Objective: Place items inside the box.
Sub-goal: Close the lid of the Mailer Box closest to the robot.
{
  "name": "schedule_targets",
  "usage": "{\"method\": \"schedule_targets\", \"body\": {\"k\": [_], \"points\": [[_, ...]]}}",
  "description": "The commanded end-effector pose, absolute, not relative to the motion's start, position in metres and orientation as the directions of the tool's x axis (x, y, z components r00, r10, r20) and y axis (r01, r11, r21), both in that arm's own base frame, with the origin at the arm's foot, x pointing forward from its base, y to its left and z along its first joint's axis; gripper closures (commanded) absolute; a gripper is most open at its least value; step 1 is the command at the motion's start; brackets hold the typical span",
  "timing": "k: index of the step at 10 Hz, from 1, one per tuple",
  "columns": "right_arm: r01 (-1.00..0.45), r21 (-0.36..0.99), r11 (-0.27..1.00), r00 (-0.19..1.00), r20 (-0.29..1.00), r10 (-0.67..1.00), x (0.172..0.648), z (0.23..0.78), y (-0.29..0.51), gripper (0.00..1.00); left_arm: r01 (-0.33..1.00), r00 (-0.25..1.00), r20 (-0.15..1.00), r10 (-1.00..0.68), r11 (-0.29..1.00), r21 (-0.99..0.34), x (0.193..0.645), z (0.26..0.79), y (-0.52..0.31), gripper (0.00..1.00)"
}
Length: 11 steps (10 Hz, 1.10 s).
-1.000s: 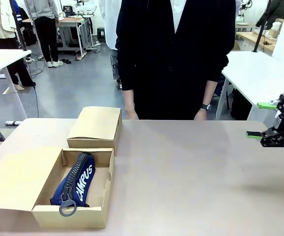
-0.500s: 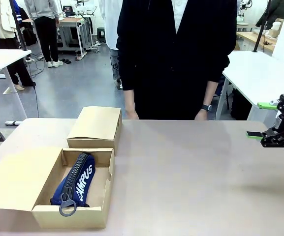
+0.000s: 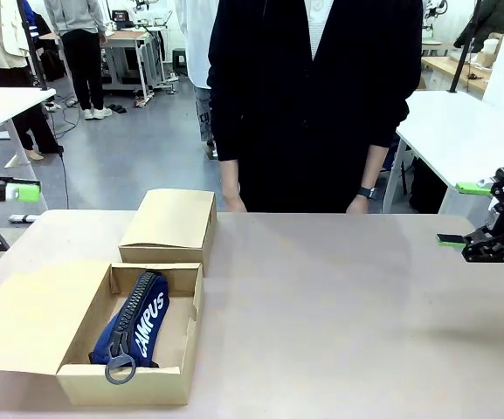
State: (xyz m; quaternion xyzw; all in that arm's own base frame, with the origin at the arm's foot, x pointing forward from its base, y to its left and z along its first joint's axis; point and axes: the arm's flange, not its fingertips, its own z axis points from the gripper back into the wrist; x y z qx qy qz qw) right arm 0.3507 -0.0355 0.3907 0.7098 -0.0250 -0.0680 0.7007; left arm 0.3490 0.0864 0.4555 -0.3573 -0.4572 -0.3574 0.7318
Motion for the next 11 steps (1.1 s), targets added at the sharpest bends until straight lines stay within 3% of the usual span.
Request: {"method": "schedule_targets", "body": {"k": [1, 3, 4, 7, 8, 11], "points": [[0.075, 0.997, -0.011, 0.989, -0.075, -0.126, 0.347, 0.394, -0.037, 0.0, 0.543, -0.395, 0.725, -0.565, 0.493, 0.68, 0.317, 0.415, 0.098, 0.0], [0.075, 0.997, -0.011, 0.989, -0.075, -0.126, 0.347, 0.394, -0.037, 0.0, 0.433, -0.346, 0.613, -0.71, 0.459, 0.776, 0.329, 0.402, 0.131, 0.0], [0.075, 0.997, -0.011, 0.989, -0.075, -0.126, 0.347, 0.394, -0.037, 0.0, 0.884, 0.076, 0.915, -0.396, 0.452, 0.122, 0.347, 0.441, 0.114, 0.0], [0.075, 0.997, -0.011, 0.989, -0.075, -0.126, 0.347, 0.394, -0.037, 0.0, 0.884, 0.076, 0.915, -0.396, 0.452, 0.122, 0.347, 0.441, 0.114, 0.0], [0.075, 0.997, -0.011, 0.989, -0.075, -0.126, 0.347, 0.394, -0.037, 0.0, 0.876, 0.032, 0.904, -0.426, 0.447, 0.179, 0.35, 0.432, 0.122, 0.0], [0.075, 0.997, -0.011, 0.989, -0.075, -0.126, 0.347, 0.394, -0.037, 0.0, 0.914, 0.008, 0.708, -0.706, 0.293, 0.281, 0.368, 0.393, 0.174, 0.0]]}}
